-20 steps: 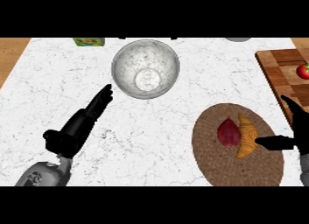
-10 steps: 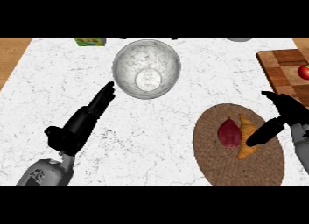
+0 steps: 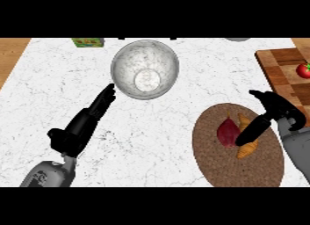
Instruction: Pick the croissant from the placemat and place it in the bowl
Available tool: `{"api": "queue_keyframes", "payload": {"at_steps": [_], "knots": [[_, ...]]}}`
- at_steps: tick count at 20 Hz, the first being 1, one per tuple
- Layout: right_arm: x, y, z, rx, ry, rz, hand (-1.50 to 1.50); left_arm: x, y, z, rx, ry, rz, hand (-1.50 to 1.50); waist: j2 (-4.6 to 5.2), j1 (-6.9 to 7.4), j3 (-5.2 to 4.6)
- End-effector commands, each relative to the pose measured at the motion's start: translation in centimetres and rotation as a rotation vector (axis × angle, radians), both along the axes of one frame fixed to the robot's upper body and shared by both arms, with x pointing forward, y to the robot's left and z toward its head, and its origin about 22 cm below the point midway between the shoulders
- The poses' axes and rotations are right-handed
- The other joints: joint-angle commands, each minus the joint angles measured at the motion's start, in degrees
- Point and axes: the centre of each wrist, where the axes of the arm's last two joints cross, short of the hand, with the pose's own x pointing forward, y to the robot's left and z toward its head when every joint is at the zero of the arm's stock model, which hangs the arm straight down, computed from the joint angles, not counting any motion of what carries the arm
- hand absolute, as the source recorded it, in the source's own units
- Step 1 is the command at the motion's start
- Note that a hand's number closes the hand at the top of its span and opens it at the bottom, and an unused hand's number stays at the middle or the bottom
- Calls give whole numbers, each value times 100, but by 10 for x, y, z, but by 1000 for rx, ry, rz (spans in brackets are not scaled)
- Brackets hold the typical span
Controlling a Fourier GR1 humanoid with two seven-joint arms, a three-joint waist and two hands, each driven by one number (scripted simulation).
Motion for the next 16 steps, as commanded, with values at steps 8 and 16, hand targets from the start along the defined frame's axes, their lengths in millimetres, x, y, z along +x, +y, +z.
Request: {"api": "queue_keyframes", "payload": {"at_steps": [8,16], "knots": [[-18,36,-11,-171,32,-60,-150,-10,-8,10,6,-3,7,0,-17,-30,5],[-26,25,-46,-305,-37,-63,-150,0,7,4,14,-6,1,0,-1,-34,6]]}}
